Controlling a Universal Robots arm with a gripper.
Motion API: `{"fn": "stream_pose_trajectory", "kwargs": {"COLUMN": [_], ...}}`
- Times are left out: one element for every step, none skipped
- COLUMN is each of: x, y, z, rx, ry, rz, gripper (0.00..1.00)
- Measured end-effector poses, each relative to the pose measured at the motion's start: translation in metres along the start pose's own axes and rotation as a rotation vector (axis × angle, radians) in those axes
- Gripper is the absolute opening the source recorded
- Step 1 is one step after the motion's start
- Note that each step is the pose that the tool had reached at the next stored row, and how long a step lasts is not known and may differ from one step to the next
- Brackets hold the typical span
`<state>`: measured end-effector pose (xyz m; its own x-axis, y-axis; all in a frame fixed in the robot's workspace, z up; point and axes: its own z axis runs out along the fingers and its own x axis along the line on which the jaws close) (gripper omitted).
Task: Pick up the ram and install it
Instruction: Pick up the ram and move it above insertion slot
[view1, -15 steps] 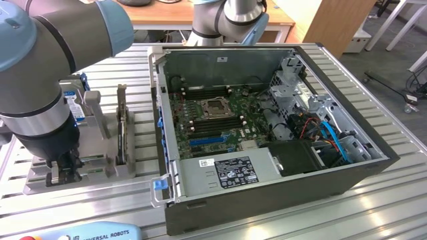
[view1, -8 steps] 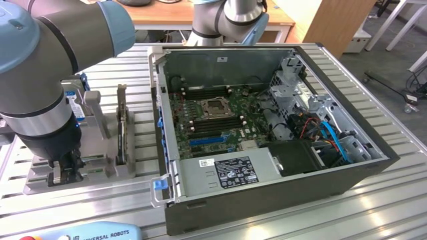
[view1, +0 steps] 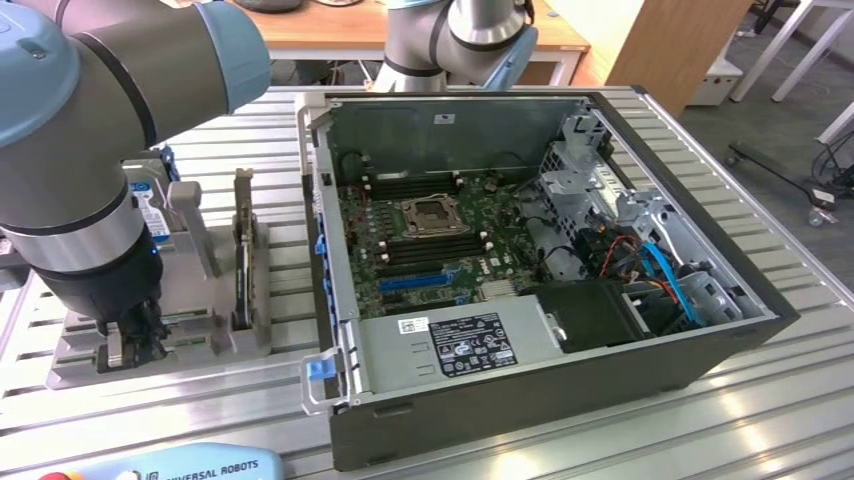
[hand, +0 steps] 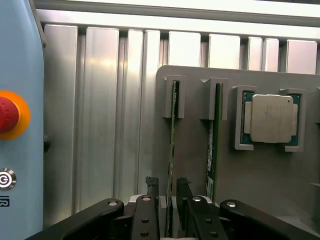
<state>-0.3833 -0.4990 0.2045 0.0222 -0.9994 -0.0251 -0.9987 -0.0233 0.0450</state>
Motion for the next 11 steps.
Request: {"fn": "stream_pose_trajectory", "kwargs": {"x": [0.0000,0.0000,0.0000,0.0000,0.0000,0.0001,0.0001,0.0001,0.0002,0.0002,0.0001], "y": [0.0000,0.0000,0.0000,-0.0001,-0.0001,-0.0001,-0.0002,-0.0002,-0.0002,-0.0002,-0.0002], "z": [0.0000,0.0000,0.0003,0.0014,0.0025,0.0034,0.0044,0.0053,0.0053,0.0053,0.0053], "rx": [0.0000,0.0000,0.0000,0.0003,0.0002,0.0000,0.0000,0.0001,-0.0001,-0.0001,-0.0002], "ry": [0.0000,0.0000,-0.0002,-0.0008,-0.0009,-0.0008,-0.0008,-0.0008,-0.0007,-0.0007,-0.0006], "rz": [0.000,0.000,0.000,0.000,0.000,0.000,0.000,0.000,0.000,0.000,0.000], "gripper": [0.29,0.29,0.29,0.29,0.29,0.29,0.29,0.29,0.29,0.29,0.29]}}
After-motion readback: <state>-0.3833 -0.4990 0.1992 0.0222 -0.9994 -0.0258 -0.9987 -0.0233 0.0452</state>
